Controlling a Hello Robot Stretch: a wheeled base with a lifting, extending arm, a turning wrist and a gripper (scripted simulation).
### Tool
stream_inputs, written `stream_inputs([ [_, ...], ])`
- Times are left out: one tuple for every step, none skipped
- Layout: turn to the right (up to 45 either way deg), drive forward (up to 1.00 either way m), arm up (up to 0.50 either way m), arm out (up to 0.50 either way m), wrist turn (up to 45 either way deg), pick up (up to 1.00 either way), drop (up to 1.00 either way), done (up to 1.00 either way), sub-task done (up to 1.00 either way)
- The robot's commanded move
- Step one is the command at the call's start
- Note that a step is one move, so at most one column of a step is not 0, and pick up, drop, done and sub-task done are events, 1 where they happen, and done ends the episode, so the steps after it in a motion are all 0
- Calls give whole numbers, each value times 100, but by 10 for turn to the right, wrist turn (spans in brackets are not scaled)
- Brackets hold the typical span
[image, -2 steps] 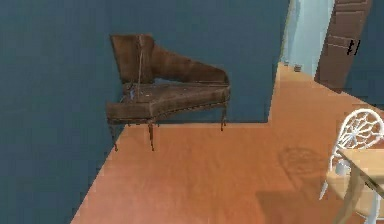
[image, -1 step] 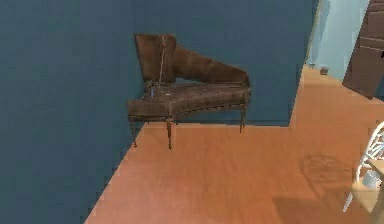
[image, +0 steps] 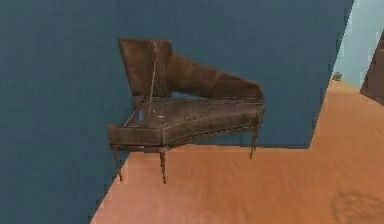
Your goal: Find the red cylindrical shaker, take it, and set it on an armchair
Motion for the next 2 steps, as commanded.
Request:
stream_inputs([
  [390, 0, 0, 0, 0, 0, 0, 0, 0],
  [0, 100, 0, 0, 0, 0, 0, 0, 0],
])
